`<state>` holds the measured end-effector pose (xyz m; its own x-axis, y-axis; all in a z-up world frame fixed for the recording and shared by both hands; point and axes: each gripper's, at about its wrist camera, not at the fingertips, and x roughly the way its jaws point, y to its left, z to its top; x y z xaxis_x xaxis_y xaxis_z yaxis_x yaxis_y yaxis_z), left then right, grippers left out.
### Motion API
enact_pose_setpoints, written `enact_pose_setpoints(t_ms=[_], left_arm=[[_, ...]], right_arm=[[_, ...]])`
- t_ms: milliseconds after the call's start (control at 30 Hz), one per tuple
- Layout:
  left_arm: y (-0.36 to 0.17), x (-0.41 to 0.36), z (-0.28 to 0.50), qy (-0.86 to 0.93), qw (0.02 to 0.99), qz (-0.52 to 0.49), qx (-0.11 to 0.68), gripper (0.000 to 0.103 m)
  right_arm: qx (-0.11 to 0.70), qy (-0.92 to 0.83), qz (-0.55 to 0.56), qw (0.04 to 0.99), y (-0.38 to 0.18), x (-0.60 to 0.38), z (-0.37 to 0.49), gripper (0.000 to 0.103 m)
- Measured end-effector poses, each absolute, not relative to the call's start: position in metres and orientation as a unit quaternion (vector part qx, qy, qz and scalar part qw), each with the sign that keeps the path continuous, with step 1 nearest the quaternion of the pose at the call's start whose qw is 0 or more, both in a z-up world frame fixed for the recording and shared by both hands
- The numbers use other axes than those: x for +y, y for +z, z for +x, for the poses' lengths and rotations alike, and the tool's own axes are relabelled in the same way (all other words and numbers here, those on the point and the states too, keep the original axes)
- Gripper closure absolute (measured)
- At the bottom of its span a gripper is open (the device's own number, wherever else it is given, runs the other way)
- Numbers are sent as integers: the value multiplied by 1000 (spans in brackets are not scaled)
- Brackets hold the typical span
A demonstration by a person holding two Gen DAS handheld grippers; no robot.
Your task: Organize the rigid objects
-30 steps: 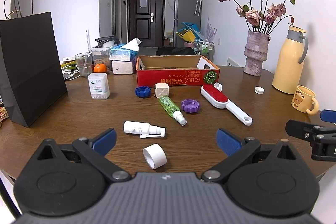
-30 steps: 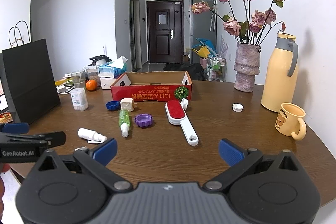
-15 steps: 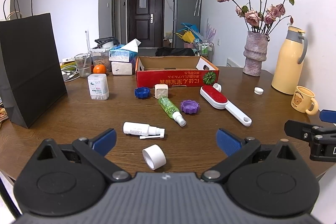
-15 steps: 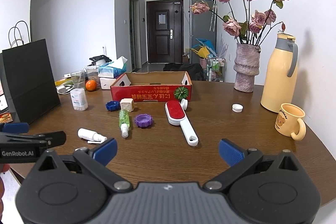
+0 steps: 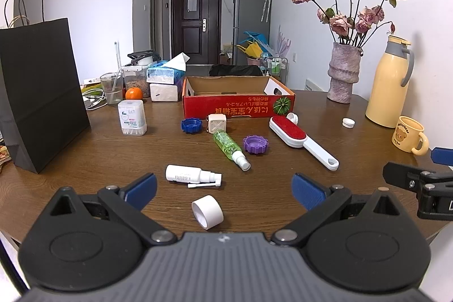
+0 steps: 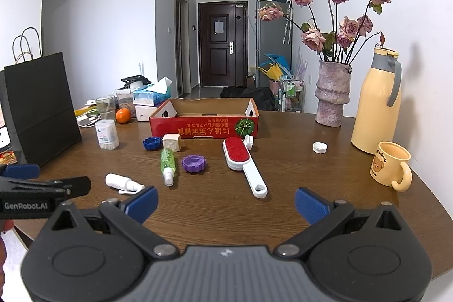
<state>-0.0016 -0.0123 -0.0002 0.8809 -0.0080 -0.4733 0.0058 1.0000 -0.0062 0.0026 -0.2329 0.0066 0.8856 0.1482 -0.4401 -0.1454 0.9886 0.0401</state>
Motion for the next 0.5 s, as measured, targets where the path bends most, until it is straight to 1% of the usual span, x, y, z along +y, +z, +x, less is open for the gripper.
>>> enact_pose_setpoints(t_ms=[500], left_arm=[[0,-12,-2,-3,970,-3,244,0]], right_arm=[[225,75,2,971,6,-233,1,0]])
